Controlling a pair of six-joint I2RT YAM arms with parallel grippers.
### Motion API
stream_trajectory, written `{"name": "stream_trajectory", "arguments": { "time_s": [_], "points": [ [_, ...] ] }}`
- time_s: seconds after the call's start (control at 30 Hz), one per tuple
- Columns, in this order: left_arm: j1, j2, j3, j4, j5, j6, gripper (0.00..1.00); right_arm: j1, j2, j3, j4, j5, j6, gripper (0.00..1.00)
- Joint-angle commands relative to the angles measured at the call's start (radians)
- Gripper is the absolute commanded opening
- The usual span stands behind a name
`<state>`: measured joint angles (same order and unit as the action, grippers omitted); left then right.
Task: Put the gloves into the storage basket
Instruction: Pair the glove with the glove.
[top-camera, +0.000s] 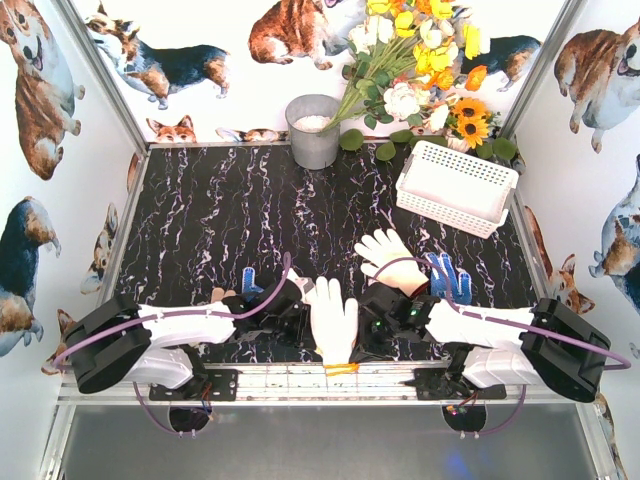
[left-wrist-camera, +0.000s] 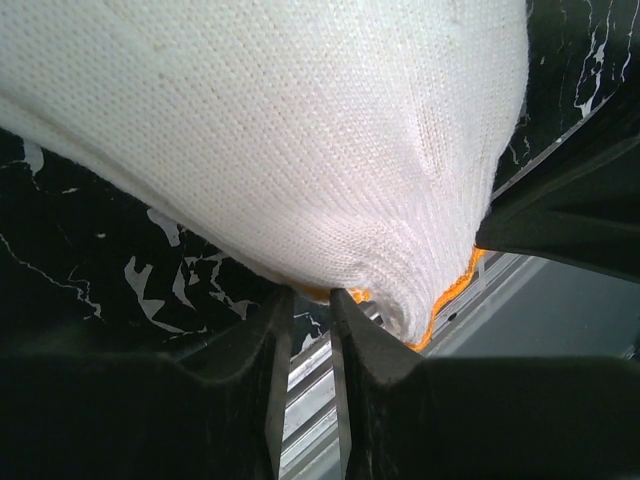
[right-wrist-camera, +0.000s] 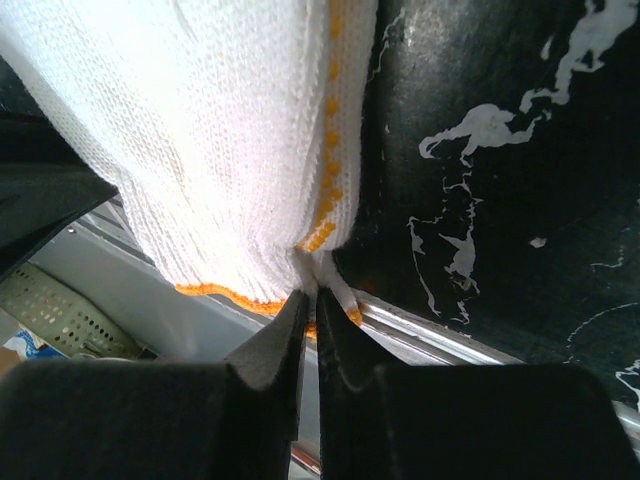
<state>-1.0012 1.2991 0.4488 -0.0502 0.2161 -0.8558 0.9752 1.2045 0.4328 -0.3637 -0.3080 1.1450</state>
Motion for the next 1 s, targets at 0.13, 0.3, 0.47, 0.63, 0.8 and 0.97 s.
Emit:
{"name": "stream_trajectory", "arguments": {
  "time_s": [0.13,0.3,0.47,0.63,0.8,0.97],
  "points": [
    [0.009,0.044,-0.006,-0.028,-0.06,-0.001,0.09,0.007,0.006,0.028,-0.003,0.023,-0.018,0.01],
    [0.011,0.045,-0.022,-0.042,-0.077,-0.014,0.01,0.007,-0.02,0.041,-0.025,0.017,-0.019,0.01],
    [0.01,0.056,-0.024,-0.044,-0.081,-0.018,0.0,0.007,-0.042,0.065,-0.054,0.004,-0.027,0.01],
    [0.01,0.07,-0.021,-0.039,-0.075,-0.017,0.0,0.008,-0.059,0.072,-0.063,-0.011,-0.027,0.01],
    [0.01,0.061,-0.023,-0.04,-0.077,-0.017,0.0,0.008,-0.073,0.078,-0.073,-0.021,-0.027,0.01],
    [0.011,0.053,-0.025,-0.046,-0.081,-0.02,0.0,0.011,-0.08,0.078,-0.103,-0.033,-0.041,0.01]
  ]
}}
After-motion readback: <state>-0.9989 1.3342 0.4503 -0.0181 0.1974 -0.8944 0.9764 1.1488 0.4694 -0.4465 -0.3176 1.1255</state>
